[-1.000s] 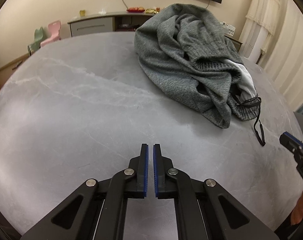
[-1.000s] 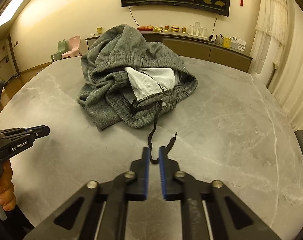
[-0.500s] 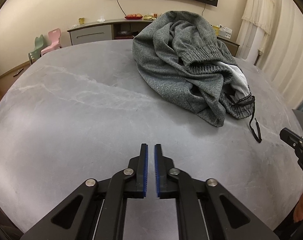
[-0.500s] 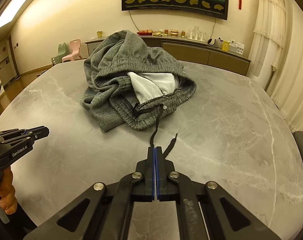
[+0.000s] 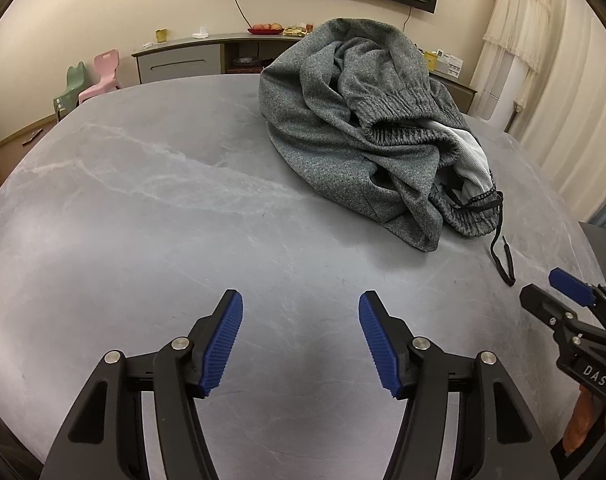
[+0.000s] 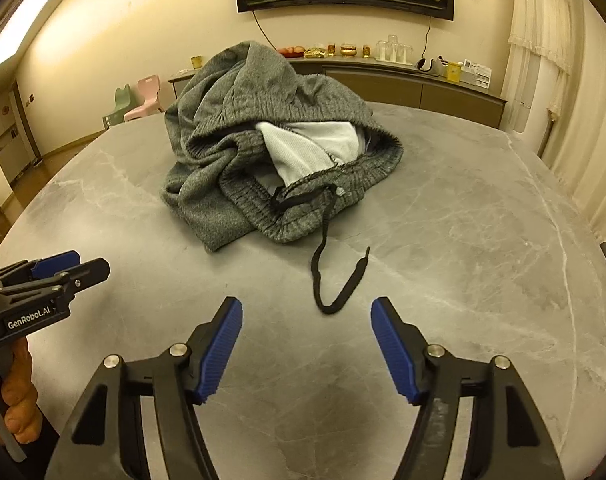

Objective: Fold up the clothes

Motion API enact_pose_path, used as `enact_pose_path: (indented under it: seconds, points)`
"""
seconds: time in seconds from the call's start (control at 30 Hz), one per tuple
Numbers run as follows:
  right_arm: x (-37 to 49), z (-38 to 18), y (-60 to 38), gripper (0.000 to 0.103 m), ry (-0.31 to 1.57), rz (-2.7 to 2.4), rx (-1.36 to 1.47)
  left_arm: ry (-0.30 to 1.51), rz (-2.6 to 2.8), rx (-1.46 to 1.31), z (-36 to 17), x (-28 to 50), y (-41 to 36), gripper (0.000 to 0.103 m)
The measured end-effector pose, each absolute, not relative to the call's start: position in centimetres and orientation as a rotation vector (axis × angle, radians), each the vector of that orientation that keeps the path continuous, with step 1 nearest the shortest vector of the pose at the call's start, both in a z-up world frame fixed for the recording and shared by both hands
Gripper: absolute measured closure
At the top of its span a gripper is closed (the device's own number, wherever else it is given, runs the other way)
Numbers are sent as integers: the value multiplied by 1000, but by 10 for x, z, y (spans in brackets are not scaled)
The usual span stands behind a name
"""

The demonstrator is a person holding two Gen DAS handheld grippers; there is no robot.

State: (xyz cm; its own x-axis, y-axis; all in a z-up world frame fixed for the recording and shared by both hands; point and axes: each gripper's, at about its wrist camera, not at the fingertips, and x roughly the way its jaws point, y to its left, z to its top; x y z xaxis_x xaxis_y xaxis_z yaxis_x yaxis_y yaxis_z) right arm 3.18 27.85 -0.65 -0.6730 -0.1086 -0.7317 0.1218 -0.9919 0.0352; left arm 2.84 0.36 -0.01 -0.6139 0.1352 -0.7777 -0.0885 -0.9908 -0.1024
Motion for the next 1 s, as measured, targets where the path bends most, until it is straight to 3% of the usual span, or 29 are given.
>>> enact_pose_path:
  seconds: [0.3, 0.43, 0.5, 0.6, 0.77, 0.9, 0.93, 0.97, 1.0]
  points:
    - [26, -7, 281, 34, 11, -2749, 1228, -109, 2702, -1329, 12, 22, -2, 40]
    - [0, 17, 281, 34, -1, -2756, 1196, -100, 2735, -1287, 49, -15, -4, 39]
    - [-17, 31, 278, 33, -18, -2748, 1176, -84, 2719, -1279, 61, -39, 0, 32]
    - [-47, 44, 264, 31, -32, -2712, 1169, -103, 2679, -1288, 57, -61, 1, 32]
    - [-83, 44, 232, 30, 27, -2667, 1161, -302, 2601, -1418, 6, -71, -19, 33]
    - [-111, 24, 196, 28, 194, -2580, 1164, -471, 2477, -1475, -6, -79, -41, 33]
    - [-120, 19, 192, 30, 238, -2590, 1171, -513, 2480, -1470, -5, -78, -49, 33]
    - [-130, 16, 192, 63, 257, -2593, 1184, -557, 2478, -1465, -4, -78, -56, 33]
    - [-136, 21, 196, 87, 248, -2593, 1183, -610, 2459, -1461, -2, -77, -61, 33]
